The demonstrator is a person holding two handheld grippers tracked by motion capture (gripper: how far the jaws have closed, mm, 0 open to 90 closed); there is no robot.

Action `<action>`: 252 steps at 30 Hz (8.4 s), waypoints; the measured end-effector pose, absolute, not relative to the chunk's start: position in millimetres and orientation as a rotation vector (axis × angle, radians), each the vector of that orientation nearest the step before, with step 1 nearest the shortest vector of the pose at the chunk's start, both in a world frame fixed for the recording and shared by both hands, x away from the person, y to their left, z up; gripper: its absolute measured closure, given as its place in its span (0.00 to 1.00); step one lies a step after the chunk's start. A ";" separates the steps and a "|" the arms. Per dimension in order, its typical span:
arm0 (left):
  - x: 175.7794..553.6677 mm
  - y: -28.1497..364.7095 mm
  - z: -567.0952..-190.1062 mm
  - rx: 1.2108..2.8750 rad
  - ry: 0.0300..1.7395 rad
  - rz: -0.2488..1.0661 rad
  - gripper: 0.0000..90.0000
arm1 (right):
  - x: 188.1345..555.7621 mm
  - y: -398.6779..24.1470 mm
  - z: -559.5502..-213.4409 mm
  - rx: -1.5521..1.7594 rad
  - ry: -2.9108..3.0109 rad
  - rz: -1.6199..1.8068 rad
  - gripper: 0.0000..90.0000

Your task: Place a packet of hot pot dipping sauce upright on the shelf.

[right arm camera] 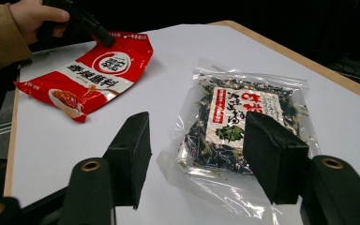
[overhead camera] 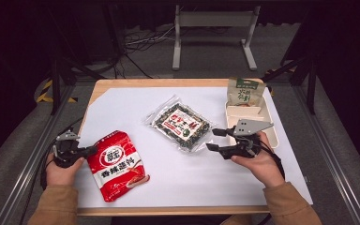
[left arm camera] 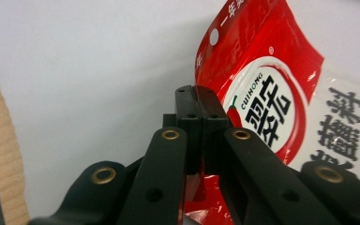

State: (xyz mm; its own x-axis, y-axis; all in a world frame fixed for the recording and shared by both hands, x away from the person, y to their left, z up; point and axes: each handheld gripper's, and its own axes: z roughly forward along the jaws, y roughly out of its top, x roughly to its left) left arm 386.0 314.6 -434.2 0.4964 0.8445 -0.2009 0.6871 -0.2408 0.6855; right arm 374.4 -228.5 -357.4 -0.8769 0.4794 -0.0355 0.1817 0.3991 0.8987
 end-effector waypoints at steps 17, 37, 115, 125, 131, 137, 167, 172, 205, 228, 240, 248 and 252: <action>363.4 302.9 -376.7 2.013 1.081 0.273 1.00 | 371.1 -226.1 -350.9 0.568 2.362 1.478 0.49; 324.9 280.8 -315.8 2.053 0.831 0.350 1.00 | 360.6 -226.4 -335.3 0.517 2.265 1.496 0.57; 304.3 122.8 -266.3 2.187 0.270 0.248 1.00 | 348.8 -162.7 -340.3 0.041 2.647 1.452 0.98; 308.0 125.8 -268.6 2.162 0.275 0.219 1.00 | 349.6 -163.9 -336.8 0.045 2.654 1.442 0.99; 309.8 127.7 -269.7 2.144 0.276 0.207 0.98 | 348.9 -165.9 -332.2 0.053 2.647 1.445 0.99; 313.2 130.9 -273.2 2.120 0.280 0.191 0.92 | 349.2 -170.3 -326.7 0.090 2.653 1.455 0.99; 337.1 176.8 -322.1 1.985 0.512 0.230 0.46 | 372.2 -234.7 -277.9 0.272 2.545 1.445 0.99; 345.5 179.2 -339.2 1.970 0.560 0.220 0.46 | 380.0 -244.1 -264.0 0.284 2.525 1.406 0.99; 364.3 192.2 -390.0 1.903 0.643 0.289 0.47 | 438.3 -307.4 -243.5 0.451 2.380 1.369 0.99; 370.3 203.8 -397.5 1.885 0.632 0.339 0.43 | 471.0 -348.4 -249.2 0.539 2.308 1.324 0.99; 371.5 206.5 -398.6 1.888 0.652 0.342 0.42 | 486.6 -358.8 -261.0 0.582 2.296 1.308 0.99; 371.3 207.9 -398.5 1.880 0.656 0.341 0.43 | 496.3 -358.8 -270.3 0.601 2.313 1.269 0.99; 371.5 208.0 -398.6 1.878 0.653 0.342 0.43 | 499.9 -359.3 -273.8 0.605 2.313 1.272 0.99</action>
